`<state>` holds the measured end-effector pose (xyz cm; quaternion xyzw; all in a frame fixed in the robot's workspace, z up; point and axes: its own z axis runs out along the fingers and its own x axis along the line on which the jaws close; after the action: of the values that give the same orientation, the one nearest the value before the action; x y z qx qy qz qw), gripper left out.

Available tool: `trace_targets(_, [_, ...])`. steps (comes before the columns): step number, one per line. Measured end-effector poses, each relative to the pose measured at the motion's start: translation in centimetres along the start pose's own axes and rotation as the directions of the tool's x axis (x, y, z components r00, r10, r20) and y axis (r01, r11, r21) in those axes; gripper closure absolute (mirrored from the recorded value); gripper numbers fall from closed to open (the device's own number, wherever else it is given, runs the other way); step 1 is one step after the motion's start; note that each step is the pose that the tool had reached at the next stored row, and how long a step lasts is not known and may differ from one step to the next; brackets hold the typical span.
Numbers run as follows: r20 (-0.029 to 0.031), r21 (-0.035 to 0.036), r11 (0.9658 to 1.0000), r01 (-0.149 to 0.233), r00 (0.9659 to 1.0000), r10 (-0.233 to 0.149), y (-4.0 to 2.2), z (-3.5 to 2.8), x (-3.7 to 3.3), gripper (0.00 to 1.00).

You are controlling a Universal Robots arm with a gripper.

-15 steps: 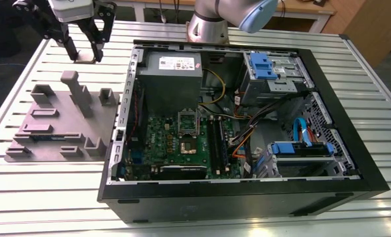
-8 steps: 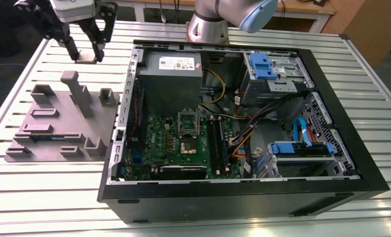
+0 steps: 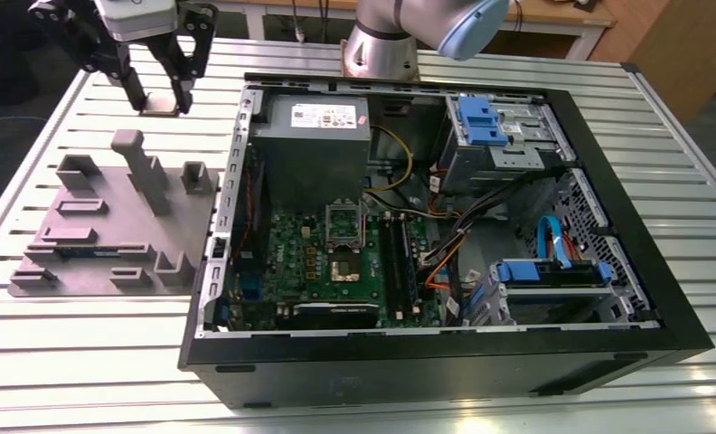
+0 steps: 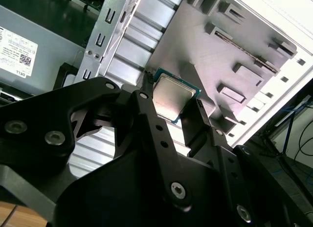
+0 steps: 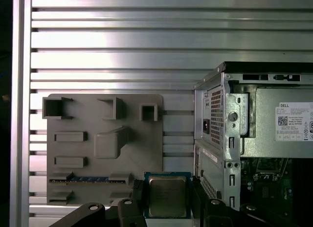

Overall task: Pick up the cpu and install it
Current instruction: 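Pick up the cpu and move it towards the insertion slot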

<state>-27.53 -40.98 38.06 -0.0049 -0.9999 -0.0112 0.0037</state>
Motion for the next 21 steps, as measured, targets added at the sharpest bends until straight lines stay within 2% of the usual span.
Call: trace_targets(21, [0.0, 0.0001, 1.0, 0.0, 1.0, 0.0, 0.01, -0.01, -0.4, 0.53])
